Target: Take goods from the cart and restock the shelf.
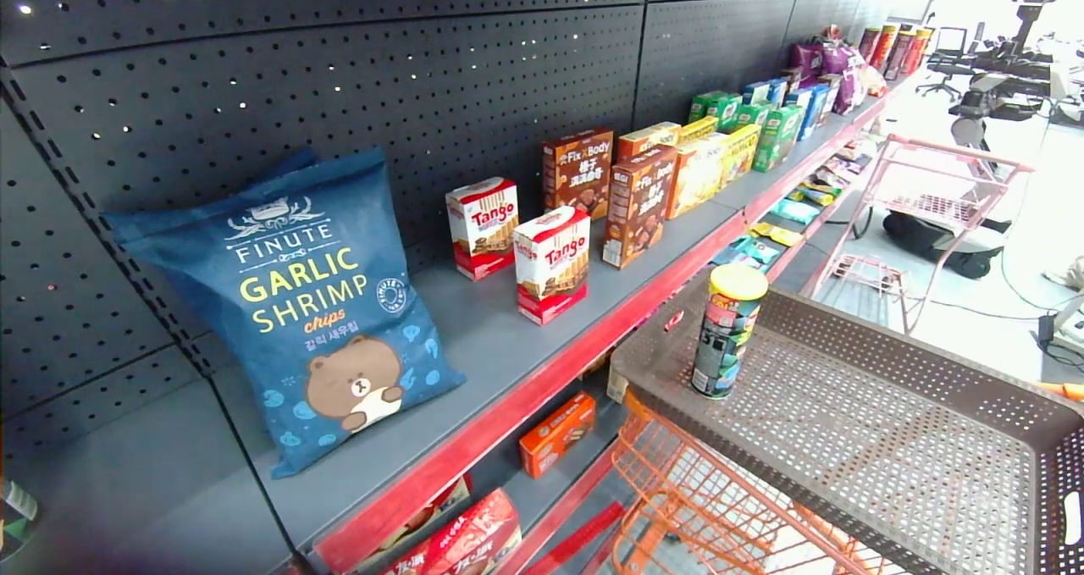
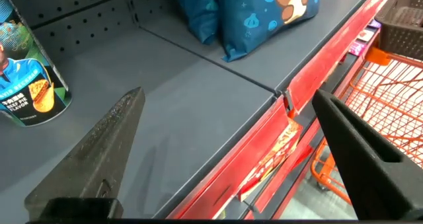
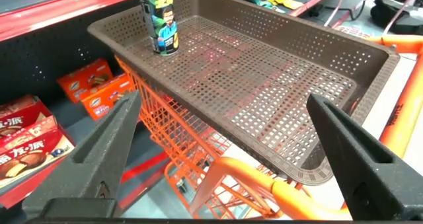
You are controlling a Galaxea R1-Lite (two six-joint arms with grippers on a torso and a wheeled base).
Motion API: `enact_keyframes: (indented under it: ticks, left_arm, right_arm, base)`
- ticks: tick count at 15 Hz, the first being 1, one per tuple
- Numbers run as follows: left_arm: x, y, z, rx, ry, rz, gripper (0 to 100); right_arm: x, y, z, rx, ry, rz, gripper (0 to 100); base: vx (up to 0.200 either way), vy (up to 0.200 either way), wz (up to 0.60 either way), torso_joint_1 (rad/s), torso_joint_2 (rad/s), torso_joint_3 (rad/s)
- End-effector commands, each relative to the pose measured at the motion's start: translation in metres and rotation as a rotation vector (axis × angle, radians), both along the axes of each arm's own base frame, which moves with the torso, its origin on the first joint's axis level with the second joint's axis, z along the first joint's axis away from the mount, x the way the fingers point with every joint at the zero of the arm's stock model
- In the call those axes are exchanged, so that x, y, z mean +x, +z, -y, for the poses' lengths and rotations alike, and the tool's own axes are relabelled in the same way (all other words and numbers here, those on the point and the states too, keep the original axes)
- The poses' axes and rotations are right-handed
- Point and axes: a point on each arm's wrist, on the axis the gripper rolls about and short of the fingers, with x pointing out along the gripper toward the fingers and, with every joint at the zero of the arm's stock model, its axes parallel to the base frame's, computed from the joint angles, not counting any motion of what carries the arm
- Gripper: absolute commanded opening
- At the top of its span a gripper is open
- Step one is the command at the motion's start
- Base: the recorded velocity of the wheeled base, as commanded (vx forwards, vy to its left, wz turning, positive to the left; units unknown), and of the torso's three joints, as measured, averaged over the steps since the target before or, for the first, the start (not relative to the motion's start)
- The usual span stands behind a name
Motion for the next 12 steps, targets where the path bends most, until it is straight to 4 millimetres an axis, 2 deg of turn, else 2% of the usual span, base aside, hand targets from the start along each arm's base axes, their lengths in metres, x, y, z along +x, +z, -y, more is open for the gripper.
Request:
enact_keyframes:
  ticks: [1, 12]
  left_arm:
    - [0.0000, 0.0000, 0.0000, 0.000, 0.000, 0.000, 100]
    - [0.0000, 0.0000, 0.0000, 0.000, -0.002, 0.000, 100]
  right_arm:
    - [0.0000, 0.0001, 0.0000, 0.000, 0.001, 0.001, 100]
    - [0.0000, 0.0001, 0.0001, 0.001, -0.007, 0.001, 100]
  base:
    - [0.000, 0.000, 0.00, 0.000, 0.00, 0.000]
    - [0.000, 0.000, 0.00, 0.000, 0.00, 0.000]
